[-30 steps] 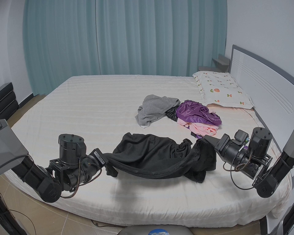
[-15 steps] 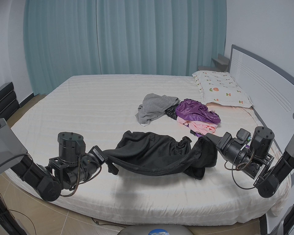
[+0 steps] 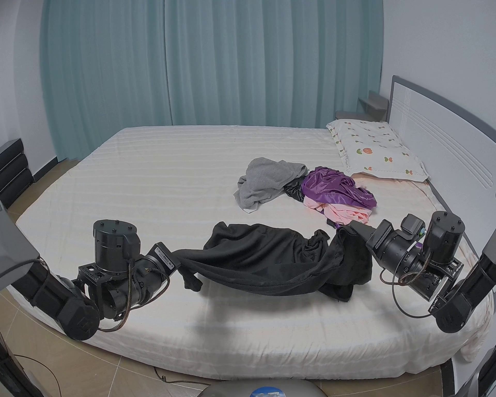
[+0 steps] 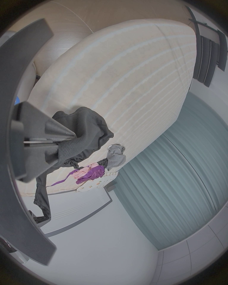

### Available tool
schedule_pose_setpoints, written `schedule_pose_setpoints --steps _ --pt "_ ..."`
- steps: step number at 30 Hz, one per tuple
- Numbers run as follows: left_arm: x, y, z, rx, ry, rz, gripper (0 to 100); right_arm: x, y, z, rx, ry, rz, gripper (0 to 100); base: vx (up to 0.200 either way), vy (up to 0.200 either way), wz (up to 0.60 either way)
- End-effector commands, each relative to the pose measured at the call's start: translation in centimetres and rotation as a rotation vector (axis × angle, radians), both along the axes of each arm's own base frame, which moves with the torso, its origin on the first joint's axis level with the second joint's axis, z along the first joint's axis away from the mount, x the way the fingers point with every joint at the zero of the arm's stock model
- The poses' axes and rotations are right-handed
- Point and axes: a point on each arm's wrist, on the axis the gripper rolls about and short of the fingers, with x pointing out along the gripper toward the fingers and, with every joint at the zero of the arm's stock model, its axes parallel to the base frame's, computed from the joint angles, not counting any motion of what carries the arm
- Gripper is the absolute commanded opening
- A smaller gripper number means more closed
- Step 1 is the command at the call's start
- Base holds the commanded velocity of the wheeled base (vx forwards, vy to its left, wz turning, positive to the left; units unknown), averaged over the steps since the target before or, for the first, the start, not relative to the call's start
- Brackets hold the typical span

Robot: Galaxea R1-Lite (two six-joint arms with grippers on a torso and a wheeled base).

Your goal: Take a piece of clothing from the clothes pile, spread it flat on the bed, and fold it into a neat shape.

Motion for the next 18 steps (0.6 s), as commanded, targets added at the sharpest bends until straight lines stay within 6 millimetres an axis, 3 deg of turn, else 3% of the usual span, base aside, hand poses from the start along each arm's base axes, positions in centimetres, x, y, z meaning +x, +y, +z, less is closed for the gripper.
schedule_pose_setpoints --steps 1,18 --pt "-0.16 0.08 0.52 -0.008 -0.016 0.001 0 0.02 -0.07 0.13 0.002 -0.005 -0.003 0 0.000 0.200 0.00" --pt "-0.22 0.11 0.70 -0.010 -0.022 0.001 0 0.18 -0.22 0.33 0.008 -0.024 -0.021 0 0.000 0.200 0.00"
